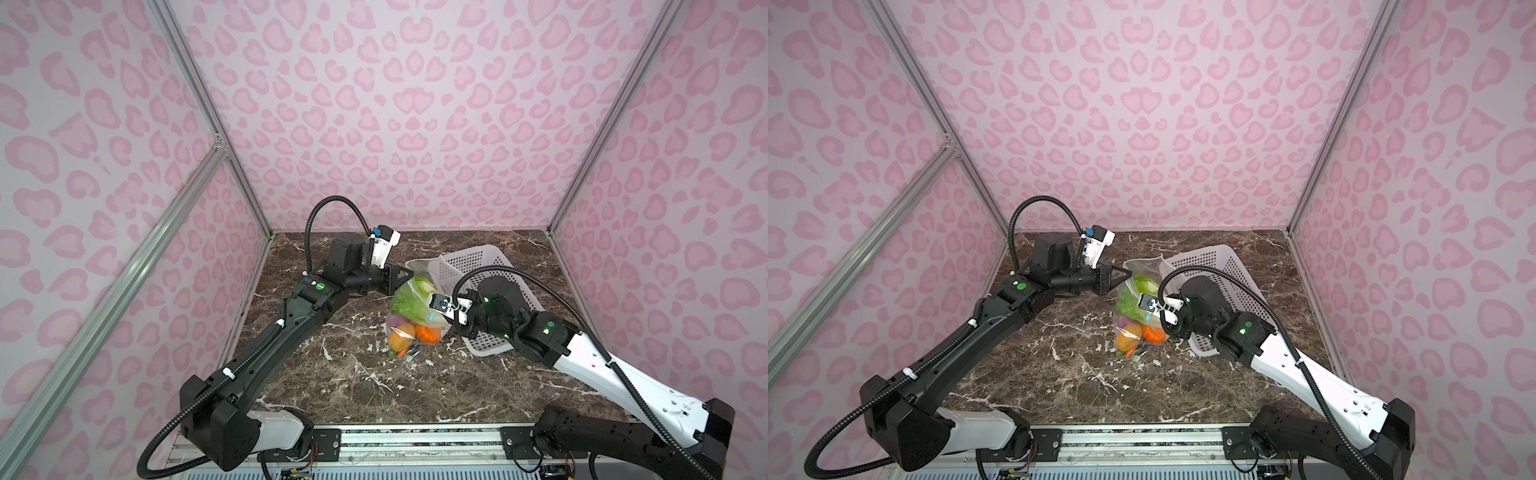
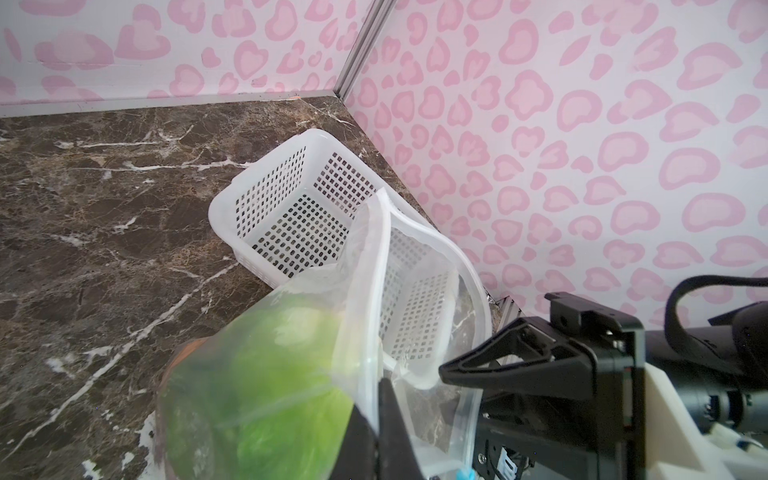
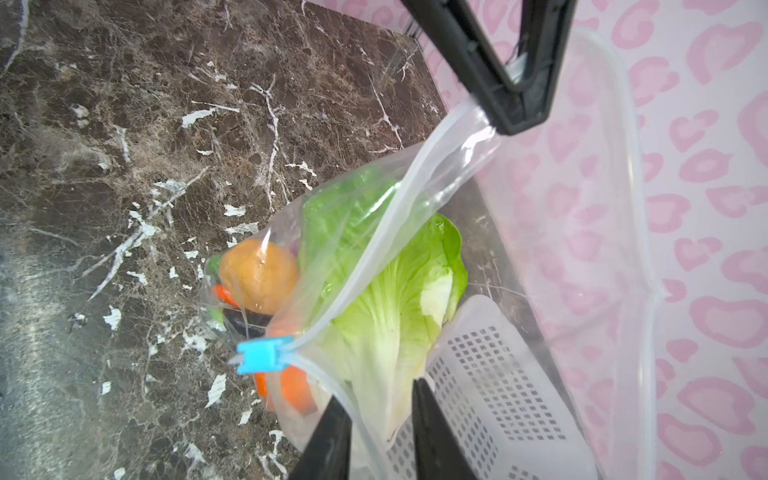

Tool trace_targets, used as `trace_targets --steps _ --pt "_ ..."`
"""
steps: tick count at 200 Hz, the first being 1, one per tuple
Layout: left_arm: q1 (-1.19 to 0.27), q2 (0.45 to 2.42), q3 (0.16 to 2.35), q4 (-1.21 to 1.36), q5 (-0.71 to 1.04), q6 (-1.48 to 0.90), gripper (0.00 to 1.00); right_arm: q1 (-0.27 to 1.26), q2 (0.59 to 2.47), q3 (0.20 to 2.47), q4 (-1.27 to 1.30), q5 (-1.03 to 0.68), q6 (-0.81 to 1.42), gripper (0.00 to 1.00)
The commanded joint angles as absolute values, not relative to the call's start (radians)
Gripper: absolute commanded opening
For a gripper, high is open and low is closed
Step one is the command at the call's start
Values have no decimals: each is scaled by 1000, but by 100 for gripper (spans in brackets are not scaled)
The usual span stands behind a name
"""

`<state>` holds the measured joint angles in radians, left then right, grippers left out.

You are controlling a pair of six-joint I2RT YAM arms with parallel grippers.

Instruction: Place the food in the zip-top bag and seal the zipper

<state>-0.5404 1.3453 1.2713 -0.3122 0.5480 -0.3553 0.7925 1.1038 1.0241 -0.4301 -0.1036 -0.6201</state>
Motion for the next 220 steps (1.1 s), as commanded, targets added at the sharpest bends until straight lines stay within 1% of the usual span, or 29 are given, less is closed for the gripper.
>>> trace_targets --steps 1,3,11,13,16,21,27,36,44,49,82,105,122,144,176,197,220 --pt "-540 1351 1285 -282 570 -350 7 792 1109 1014 -379 -140 -599 0" --pt "-540 1351 1287 -283 570 -350 9 792 1108 1012 -372 -141 -591 0" --pt "-540 1353 1291 -290 565 -352 30 793 1104 1004 -339 -155 -557 0" --pt "-540 1352 1293 -291 564 -351 34 792 1103 1002 -335 -158 -555 0" --pt "-540 1351 1294 -291 563 -353 43 793 1100 998 -321 -171 -544 0" --pt "-540 1349 1294 -289 557 -357 55 792 1097 994 -308 -187 -534 0" --pt "-540 1343 1293 -286 543 -364 67 793 1095 987 -286 -207 -512 0" --pt "-540 1329 1294 -281 513 -370 78 792 1095 981 -252 -234 -475 0" --pt "-539 1309 1291 -275 480 -371 100 793 1097 980 -218 -248 -429 0" --pt "-537 1294 1287 -267 457 -373 98 793 1100 982 -201 -251 -402 0" --pt "-513 1149 1206 -146 339 -387 98 792 1140 1014 -117 -228 -252 0" --pt "-498 1048 1149 -114 266 -365 96 792 1191 1071 -95 -232 -136 0" --pt "-488 985 1100 -92 256 -344 100 795 1229 1133 -102 -234 -51 0" --pt "-485 923 1029 -61 277 -330 92 801 1258 1192 -98 -254 24 0" --pt "-485 887 948 -2 380 -326 74 821 1267 1219 -72 -252 60 0" --pt "-486 891 933 9 436 -308 68 825 1257 1208 -52 -251 83 0" --pt "-487 912 937 16 484 -287 67 827 1252 1191 -32 -249 95 0"
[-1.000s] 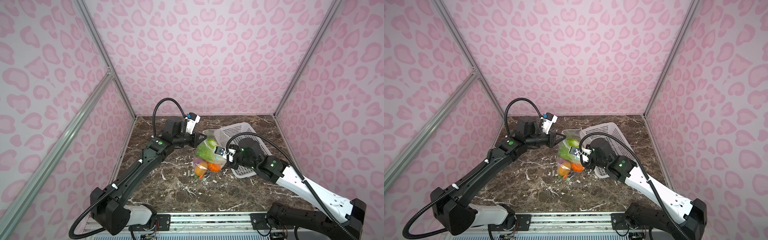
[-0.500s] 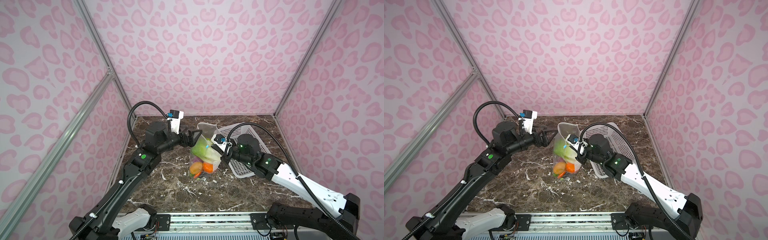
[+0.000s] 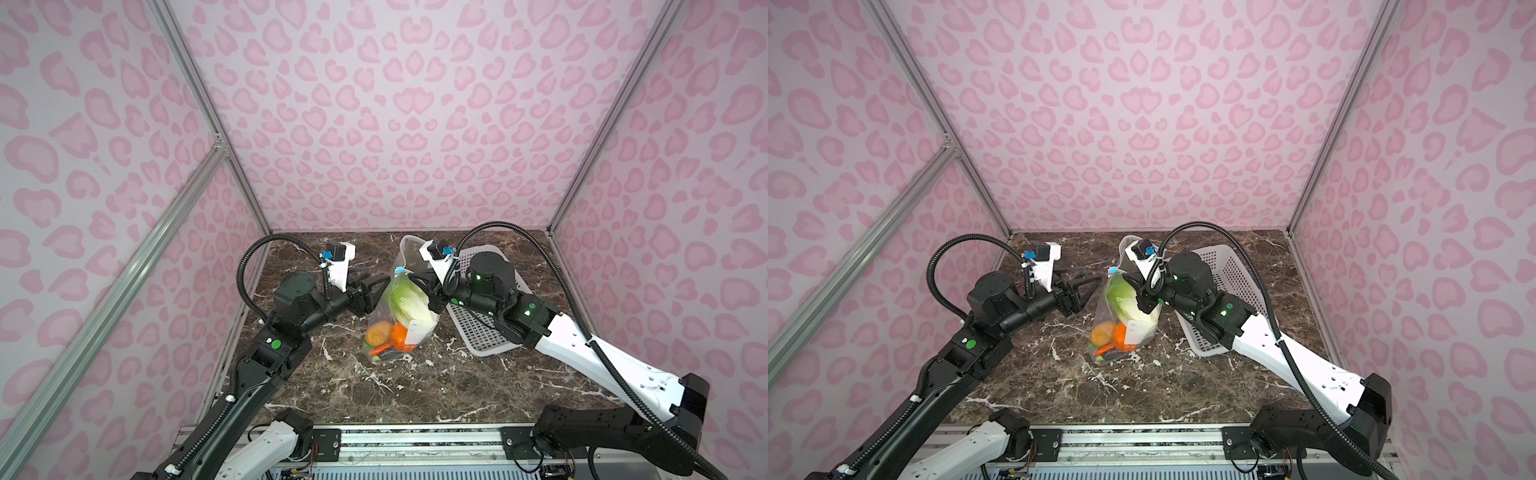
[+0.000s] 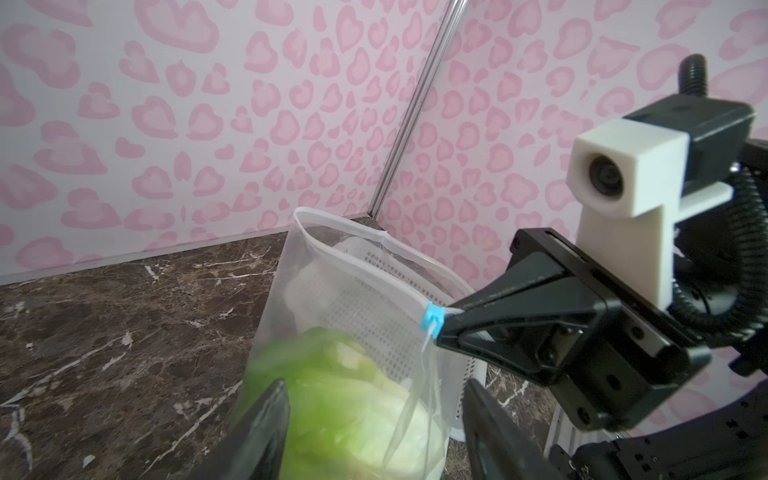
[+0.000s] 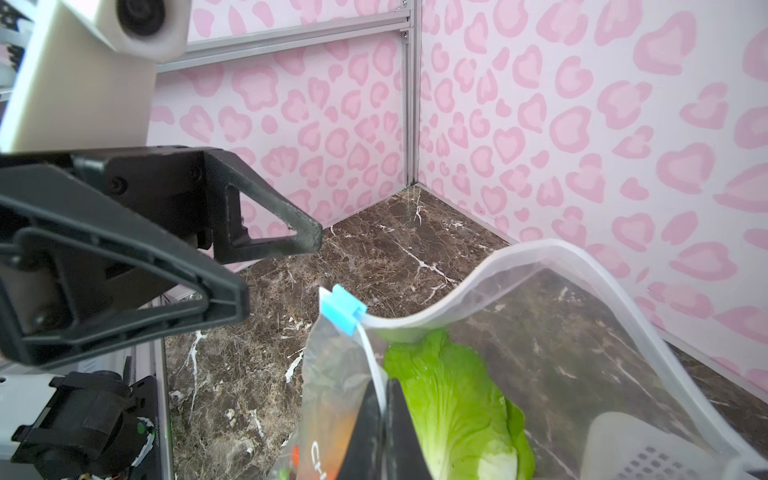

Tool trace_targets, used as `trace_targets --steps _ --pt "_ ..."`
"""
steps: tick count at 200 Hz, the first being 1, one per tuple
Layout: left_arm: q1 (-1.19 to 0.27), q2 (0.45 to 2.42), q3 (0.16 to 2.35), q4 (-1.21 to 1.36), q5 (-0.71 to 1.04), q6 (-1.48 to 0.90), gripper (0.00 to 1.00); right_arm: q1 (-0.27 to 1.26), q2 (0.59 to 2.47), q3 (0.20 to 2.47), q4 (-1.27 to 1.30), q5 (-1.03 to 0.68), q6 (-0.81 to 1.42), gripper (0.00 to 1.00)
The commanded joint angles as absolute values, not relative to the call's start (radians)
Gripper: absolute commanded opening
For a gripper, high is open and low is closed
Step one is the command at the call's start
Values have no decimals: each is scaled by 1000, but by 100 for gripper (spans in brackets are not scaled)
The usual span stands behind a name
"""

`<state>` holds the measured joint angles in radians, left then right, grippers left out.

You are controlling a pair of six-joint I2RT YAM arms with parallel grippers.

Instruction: Place the food in the zip-top bag and seal the zipper

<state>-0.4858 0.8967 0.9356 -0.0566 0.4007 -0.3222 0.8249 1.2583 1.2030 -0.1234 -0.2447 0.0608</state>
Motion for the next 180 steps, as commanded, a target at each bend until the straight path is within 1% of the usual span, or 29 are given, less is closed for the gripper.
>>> trace_targets --steps 1,44,67,98,110,125,131,159,169,180 --pt "-488 914 937 17 487 -286 67 827 1251 1190 -31 -249 95 0" --pt "-502 991 959 31 565 -273 66 828 1258 1186 -37 -233 88 0" --pt "-511 1029 969 33 575 -272 60 828 1259 1185 -36 -233 86 0" --pt "-515 1060 987 51 575 -271 56 828 1259 1184 -43 -235 79 0" --pt "-517 1073 999 52 577 -268 51 828 1257 1181 -45 -235 77 0" --pt "-518 1091 1011 52 580 -266 40 828 1256 1178 -47 -235 74 0" --pt "-518 1097 1015 51 583 -266 38 828 1256 1176 -47 -236 74 0" --pt "-518 1117 1026 39 562 -248 39 828 1250 1174 -58 -233 65 0" --pt "-518 1113 1021 38 533 -239 41 828 1247 1173 -65 -230 60 0" --pt "-517 1108 1012 41 508 -226 47 828 1243 1166 -68 -228 57 0"
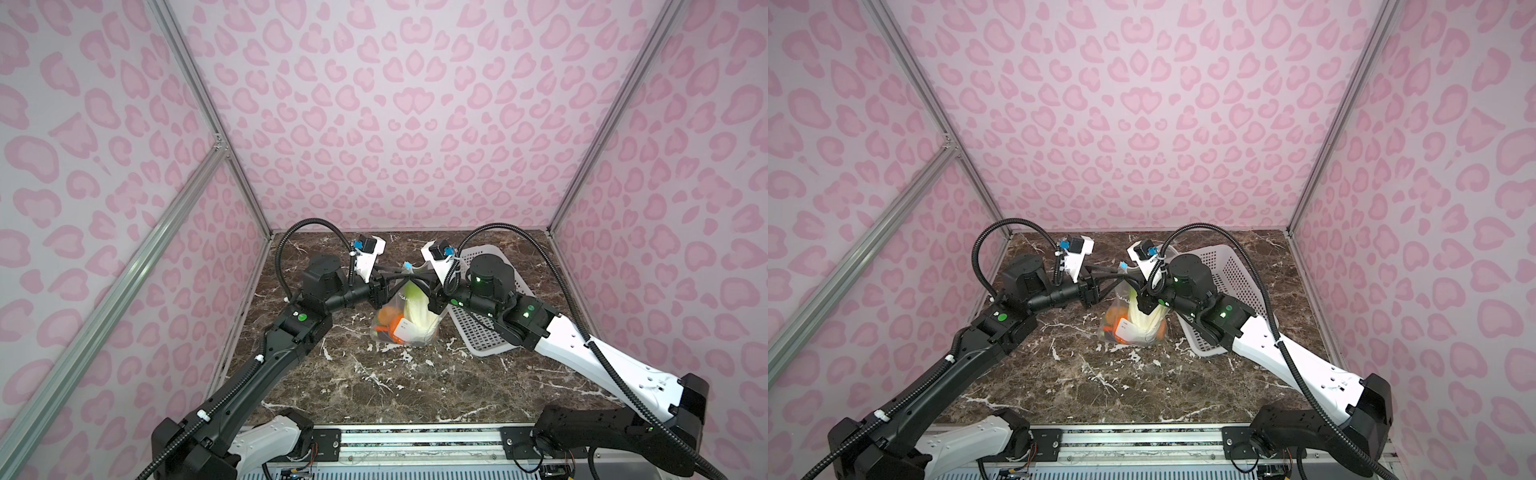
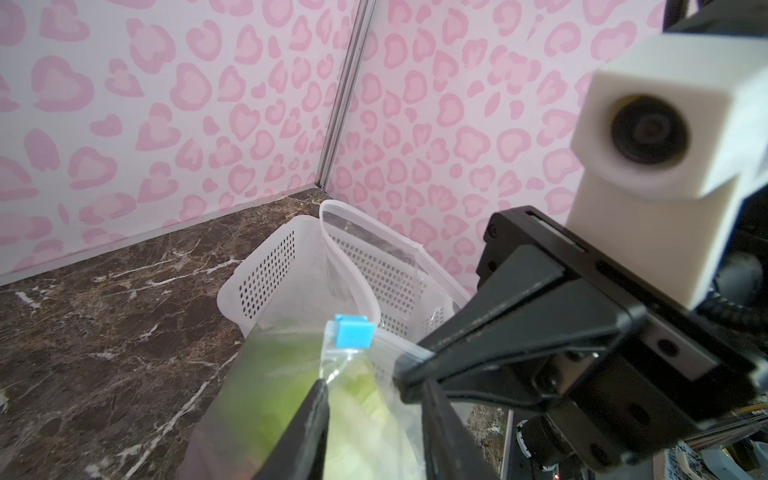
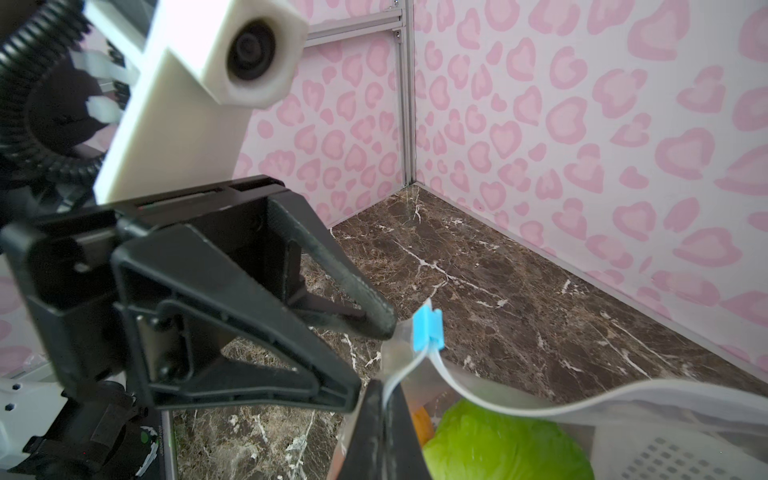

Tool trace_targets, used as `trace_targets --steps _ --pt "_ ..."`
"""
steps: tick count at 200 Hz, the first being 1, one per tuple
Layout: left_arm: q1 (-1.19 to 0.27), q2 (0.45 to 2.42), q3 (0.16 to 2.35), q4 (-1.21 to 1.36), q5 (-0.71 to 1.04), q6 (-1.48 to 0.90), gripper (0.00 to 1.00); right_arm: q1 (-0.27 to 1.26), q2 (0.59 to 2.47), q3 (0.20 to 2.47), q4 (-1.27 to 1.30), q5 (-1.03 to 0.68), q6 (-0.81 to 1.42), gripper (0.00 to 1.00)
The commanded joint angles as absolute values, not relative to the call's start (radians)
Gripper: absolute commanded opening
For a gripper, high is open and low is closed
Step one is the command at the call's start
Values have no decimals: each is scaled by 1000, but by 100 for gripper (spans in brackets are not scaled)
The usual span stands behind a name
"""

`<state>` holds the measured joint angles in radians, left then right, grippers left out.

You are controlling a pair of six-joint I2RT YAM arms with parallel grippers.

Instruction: Place the food in the zip-top bag and seal the zipper

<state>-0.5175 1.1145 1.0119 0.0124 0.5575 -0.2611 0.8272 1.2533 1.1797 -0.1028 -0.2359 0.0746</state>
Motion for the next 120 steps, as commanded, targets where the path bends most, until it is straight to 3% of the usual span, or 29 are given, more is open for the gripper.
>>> trace_targets --steps 1,30,51,70,94,120 --pt "-517 1108 1011 41 506 -225 48 828 1243 1165 -68 -227 57 0" --pt "-514 1120 1003 46 517 -209 68 828 1236 1147 -64 -217 51 0" --pt "-512 1143 998 59 549 -207 74 828 1236 1146 -73 -216 43 0" --pt "-509 1171 1006 60 577 -209 72 828 1235 1138 -72 -214 41 0" --pt "-508 1195 1006 60 618 -224 57 828 1235 1130 -77 -204 37 0" --pt "-508 1201 1002 71 639 -236 53 828 1238 1116 -81 -184 25 0"
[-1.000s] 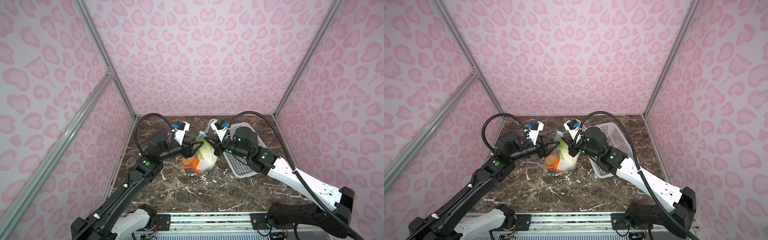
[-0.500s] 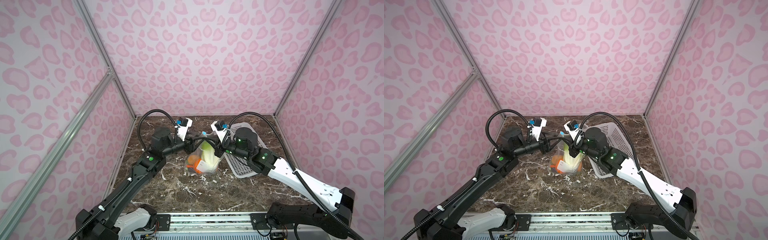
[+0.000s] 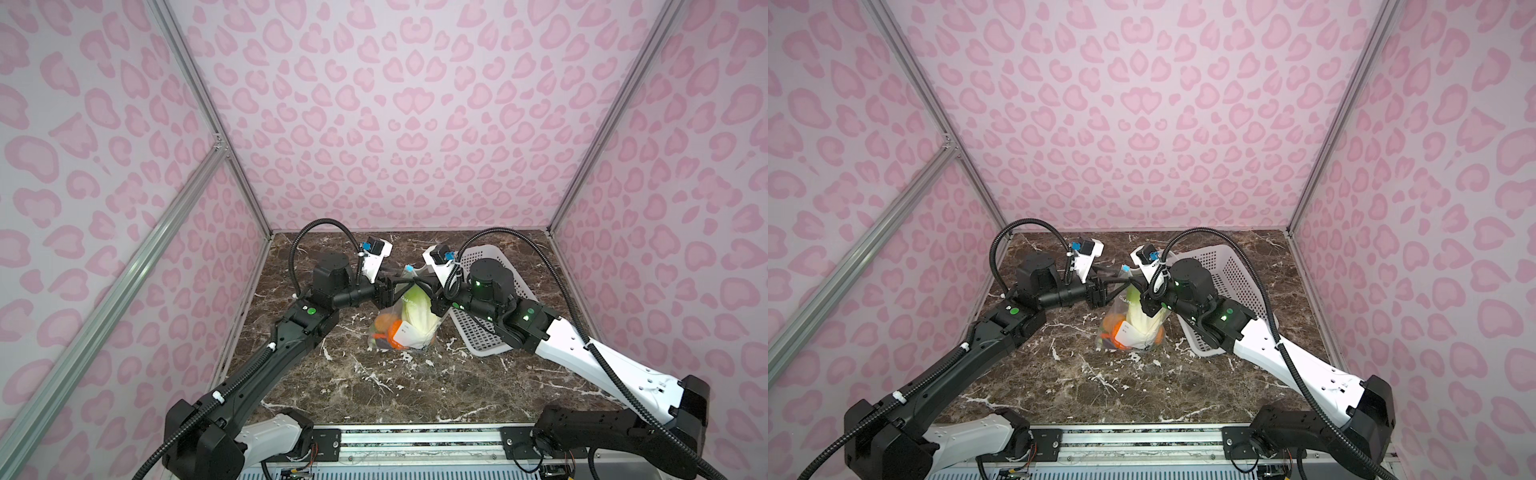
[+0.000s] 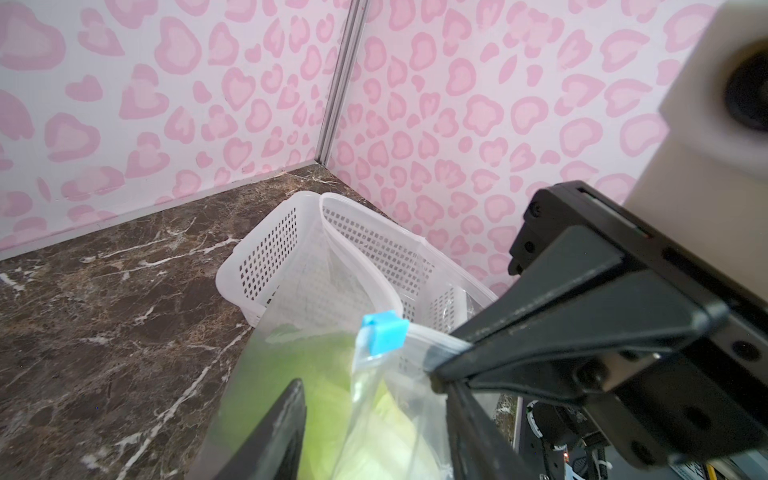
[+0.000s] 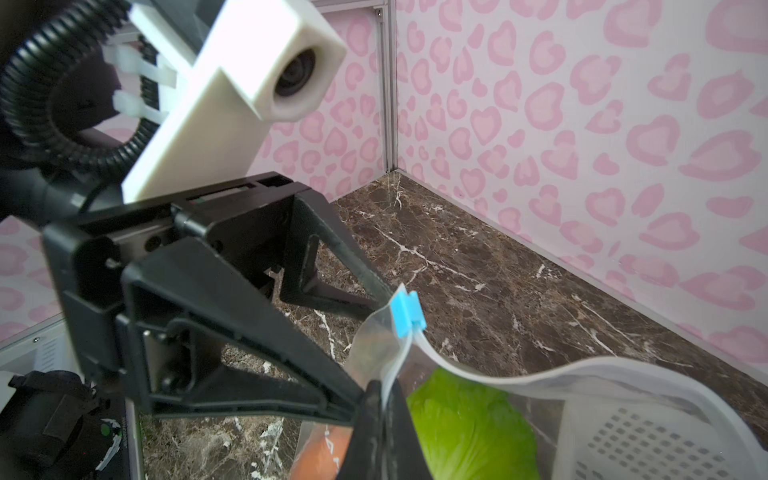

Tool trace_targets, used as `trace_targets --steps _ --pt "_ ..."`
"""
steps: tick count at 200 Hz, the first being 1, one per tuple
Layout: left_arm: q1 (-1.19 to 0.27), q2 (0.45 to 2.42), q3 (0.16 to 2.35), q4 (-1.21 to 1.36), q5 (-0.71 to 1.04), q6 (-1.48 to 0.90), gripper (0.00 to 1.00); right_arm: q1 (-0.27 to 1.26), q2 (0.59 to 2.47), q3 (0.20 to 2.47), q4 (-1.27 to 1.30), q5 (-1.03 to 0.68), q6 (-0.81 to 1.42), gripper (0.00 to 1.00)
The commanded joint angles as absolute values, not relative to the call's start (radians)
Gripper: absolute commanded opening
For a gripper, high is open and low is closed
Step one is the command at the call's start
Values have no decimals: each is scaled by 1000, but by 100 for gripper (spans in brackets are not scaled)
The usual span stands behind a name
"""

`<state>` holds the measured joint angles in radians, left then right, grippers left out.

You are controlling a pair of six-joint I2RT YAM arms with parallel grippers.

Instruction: Place the food in the zip-top bag and seal the zipper

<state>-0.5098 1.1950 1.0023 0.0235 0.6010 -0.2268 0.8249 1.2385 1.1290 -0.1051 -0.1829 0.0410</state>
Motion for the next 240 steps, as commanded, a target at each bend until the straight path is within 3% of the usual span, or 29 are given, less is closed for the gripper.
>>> trace_targets --steps 1,54,84,112,146,166,215,240 --pt "-509 1201 1002 71 639 -238 53 827 1238 1116 -81 -182 24 0" --pt "-508 1237 1013 90 673 -248 43 827 1239 1082 -100 -113 -6 0" --pt "-509 1246 1022 85 686 -253 18 825 1244 1080 -106 -93 -15 0" --pt "-508 1231 1016 71 682 -253 21 821 1243 1075 -98 -87 -18 0" --pt "-508 1222 1001 66 676 -259 33 818 1243 1070 -92 -88 -18 0" --pt "-508 1228 997 65 675 -264 34 817 1241 1068 -86 -89 -14 0" --pt "-508 1253 997 59 670 -265 28 817 1236 1062 -78 -96 -8 0" --pt "-508 1265 997 58 669 -264 17 817 1236 1061 -75 -100 -6 0"
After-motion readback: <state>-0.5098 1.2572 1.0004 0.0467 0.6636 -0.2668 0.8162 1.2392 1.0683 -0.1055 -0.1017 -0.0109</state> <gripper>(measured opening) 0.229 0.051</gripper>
